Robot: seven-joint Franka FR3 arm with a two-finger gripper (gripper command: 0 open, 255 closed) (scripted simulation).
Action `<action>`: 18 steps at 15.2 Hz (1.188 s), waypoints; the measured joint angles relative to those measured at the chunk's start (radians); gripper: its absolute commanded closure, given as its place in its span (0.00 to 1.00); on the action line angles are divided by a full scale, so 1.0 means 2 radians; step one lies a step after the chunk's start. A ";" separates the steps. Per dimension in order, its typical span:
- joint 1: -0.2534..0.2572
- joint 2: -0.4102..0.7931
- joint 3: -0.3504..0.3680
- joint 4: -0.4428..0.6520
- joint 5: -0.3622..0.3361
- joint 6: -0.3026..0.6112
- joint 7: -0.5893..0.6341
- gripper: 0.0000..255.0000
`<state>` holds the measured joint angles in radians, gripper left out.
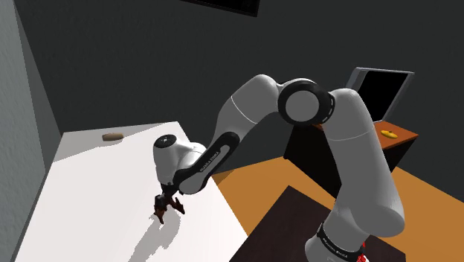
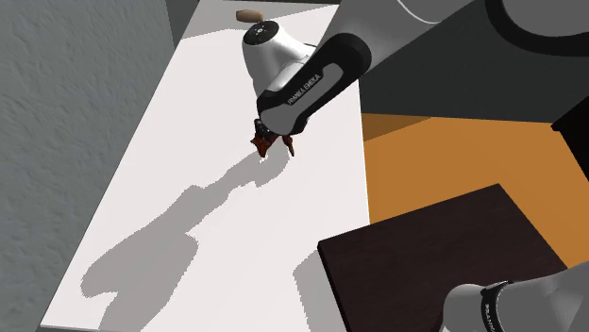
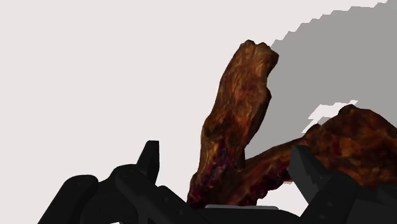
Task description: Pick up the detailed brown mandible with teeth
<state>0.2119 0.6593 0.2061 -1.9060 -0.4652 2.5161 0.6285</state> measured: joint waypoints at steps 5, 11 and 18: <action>0.007 0.009 -0.006 0.004 -0.004 0.038 0.006 1.00; 0.005 0.002 -0.005 -0.010 -0.004 0.066 0.006 1.00; 0.011 0.000 -0.010 -0.002 0.005 0.025 -0.002 1.00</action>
<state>0.2336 0.6594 0.1865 -1.9107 -0.4549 2.5667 0.6255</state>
